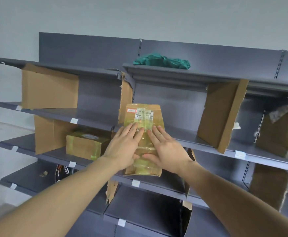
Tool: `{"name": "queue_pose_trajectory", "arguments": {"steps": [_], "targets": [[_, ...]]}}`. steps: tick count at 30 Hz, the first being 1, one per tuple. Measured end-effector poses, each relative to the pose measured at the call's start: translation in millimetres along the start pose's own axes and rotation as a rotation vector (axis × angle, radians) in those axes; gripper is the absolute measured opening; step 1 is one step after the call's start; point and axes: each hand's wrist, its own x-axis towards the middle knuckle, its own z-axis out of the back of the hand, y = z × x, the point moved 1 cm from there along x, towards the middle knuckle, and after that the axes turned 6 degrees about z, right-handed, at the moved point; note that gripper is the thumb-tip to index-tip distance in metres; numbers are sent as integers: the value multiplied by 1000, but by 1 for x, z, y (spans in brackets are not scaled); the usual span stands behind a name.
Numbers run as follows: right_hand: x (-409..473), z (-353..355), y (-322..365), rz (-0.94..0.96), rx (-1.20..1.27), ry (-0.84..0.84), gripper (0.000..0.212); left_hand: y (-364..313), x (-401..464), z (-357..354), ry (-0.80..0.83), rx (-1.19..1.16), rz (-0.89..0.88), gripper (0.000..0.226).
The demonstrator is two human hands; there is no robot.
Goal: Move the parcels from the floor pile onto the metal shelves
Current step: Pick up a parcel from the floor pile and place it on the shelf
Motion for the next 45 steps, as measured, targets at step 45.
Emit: {"name": "queue_pose_trajectory", "arguments": {"steps": [45], "targets": [[186, -118, -293, -536, 407, -20, 51, 11, 371, -140, 9, -457, -21, 60]]}}
